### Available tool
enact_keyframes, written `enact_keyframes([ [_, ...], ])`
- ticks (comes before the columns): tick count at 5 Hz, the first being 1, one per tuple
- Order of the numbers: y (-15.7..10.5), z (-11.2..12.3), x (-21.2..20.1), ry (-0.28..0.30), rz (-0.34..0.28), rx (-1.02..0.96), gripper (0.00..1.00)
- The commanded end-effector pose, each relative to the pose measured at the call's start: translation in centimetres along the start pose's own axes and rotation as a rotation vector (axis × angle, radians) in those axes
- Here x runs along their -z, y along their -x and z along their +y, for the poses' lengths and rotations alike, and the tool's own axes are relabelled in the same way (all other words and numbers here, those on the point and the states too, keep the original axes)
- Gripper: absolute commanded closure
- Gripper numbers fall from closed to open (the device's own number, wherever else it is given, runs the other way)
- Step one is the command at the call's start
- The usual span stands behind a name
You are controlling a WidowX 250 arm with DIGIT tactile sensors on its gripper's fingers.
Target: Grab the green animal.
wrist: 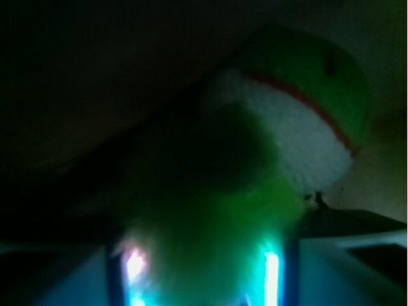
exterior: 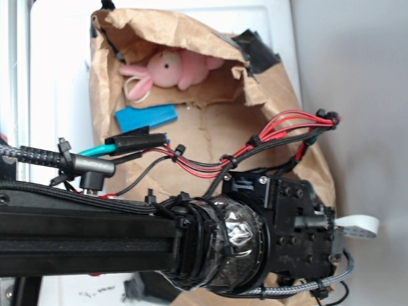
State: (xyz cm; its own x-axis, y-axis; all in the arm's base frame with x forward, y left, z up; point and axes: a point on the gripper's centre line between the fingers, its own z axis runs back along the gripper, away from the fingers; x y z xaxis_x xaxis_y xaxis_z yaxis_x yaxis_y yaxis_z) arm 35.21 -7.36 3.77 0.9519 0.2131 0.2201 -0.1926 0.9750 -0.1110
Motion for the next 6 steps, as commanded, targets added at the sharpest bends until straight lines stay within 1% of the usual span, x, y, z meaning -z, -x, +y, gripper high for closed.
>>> enact_keyframes([
  [1, 2.0, 0.2, -10.9, 0.148, -0.064, 0.148, 1.0],
  [2, 0.6, 2.2, -13.3, 0.107, -0.025, 0.114, 1.0],
  [3, -0.4, 3.5, -14.1, 0.045, 0.019, 0.057, 1.0],
  [4, -0.3, 5.0, -15.2, 0.023, -0.045, 0.041, 1.0],
  [5, 0.7, 7.9, -17.1, 0.097, -0.059, 0.08, 1.0],
  [6, 1.6, 8.9, -17.9, 0.103, -0.078, 0.109, 1.0],
])
